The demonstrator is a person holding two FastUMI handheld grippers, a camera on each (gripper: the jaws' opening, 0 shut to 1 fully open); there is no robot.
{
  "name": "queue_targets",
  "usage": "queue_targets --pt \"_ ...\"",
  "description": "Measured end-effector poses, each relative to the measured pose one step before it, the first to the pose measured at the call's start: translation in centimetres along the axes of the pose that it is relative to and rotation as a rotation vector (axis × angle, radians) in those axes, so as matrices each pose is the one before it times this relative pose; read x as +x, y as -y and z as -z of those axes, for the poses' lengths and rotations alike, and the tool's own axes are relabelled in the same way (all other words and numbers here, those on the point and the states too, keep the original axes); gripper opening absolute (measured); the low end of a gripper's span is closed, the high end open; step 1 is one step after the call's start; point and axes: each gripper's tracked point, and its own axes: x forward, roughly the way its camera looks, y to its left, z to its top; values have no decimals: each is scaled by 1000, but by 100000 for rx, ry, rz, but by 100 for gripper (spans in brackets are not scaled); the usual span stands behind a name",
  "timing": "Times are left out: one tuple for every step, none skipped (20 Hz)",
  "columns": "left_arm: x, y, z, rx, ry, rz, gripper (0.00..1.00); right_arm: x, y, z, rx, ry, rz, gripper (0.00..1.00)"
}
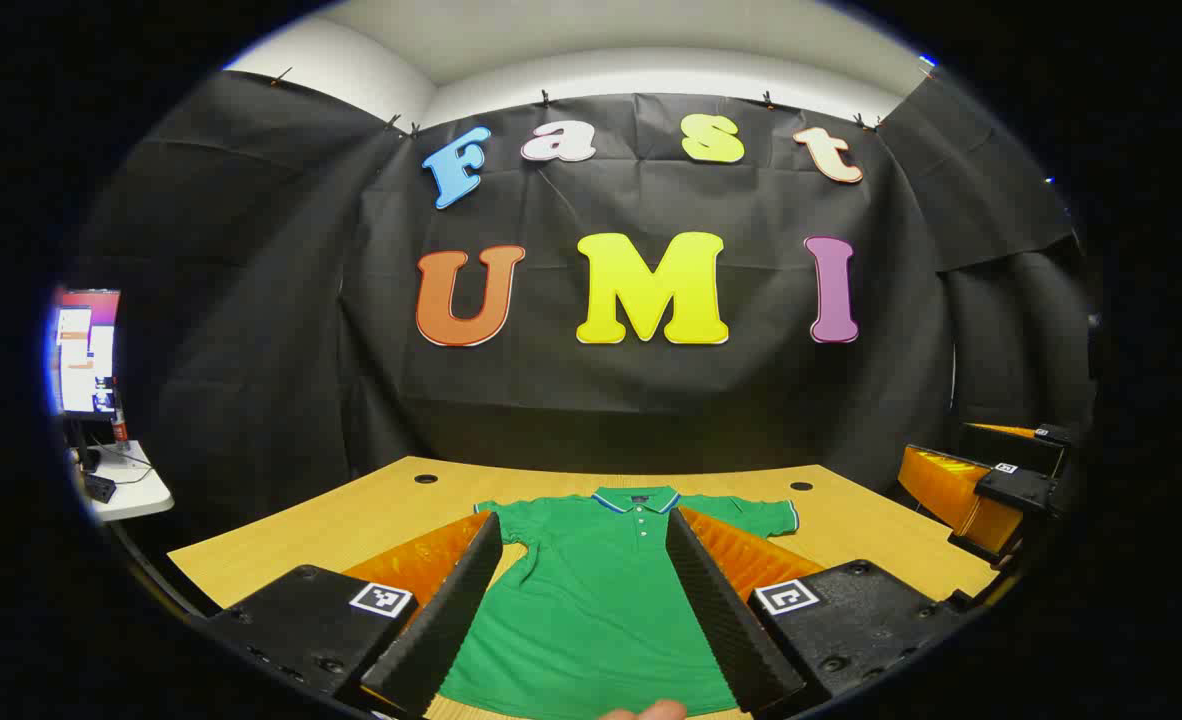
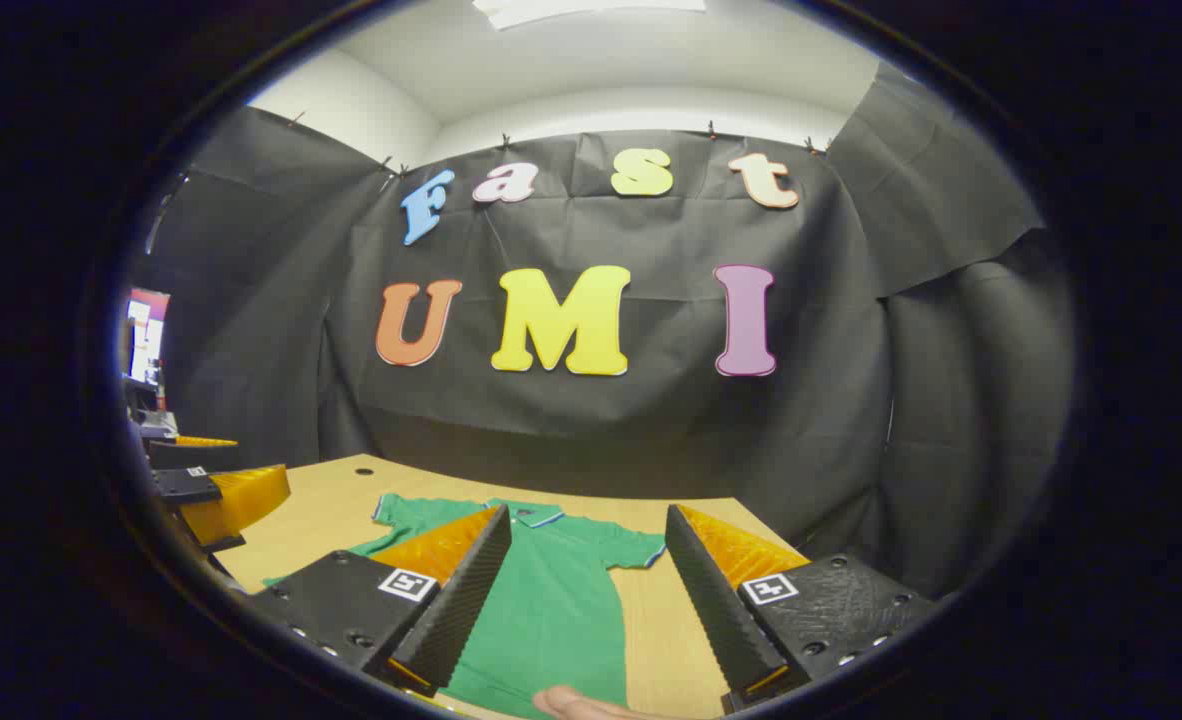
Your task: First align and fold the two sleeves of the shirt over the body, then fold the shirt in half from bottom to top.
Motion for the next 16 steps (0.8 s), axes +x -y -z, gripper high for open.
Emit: queue_targets --pt "5 -175 -168 278 622 -470 100 107 -224 220 -904 -519 -693 95" --pt "123 85 -122 98 401 50 100 57 -160 189 -402 -539 -406 95" --pt "182 161 221 -130 -281 106 100 96 -158 169 -374 -475 -791 97" --pt "-27 155 357 -510 -343 527 100 142 -90 130 -136 -321 -412 97" --pt "274 464 256 -580 -449 878 100 85 52 96 52 -314 76 97" --pt "206 152 164 -143 -760 672 100 52 142 -24 179 -113 187 97" --pt "279 138 196 385 -666 158 100 168 98 113 121 -220 58 93" --pt "187 -167 98 785 -410 -50 100 88 80 30 -17 -286 -10 97" --pt "209 233 178 726 -272 347 100 85 8 14 -99 -67 -313 97" --pt "1 146 233 413 -671 690 100 50 104 -30 -457 -179 -437 97" --pt "-284 202 300 -133 -485 554 100 91 314 -15 -15 127 763 97" --pt "130 347 -59 -78 112 687 100 26 267 -41 62 26 641 95" --pt "35 92 -31 128 227 423 100 32 -6 67 75 -107 197 95" --pt "48 99 -12 369 258 31 100 25 -151 52 -272 -466 -378 97" --pt "54 -135 -150 398 236 -125 100 134 -172 265 -796 -489 -450 95" --pt "-92 -23 -61 299 311 -152 100 -28 -232 141 -1355 -339 -607 95"
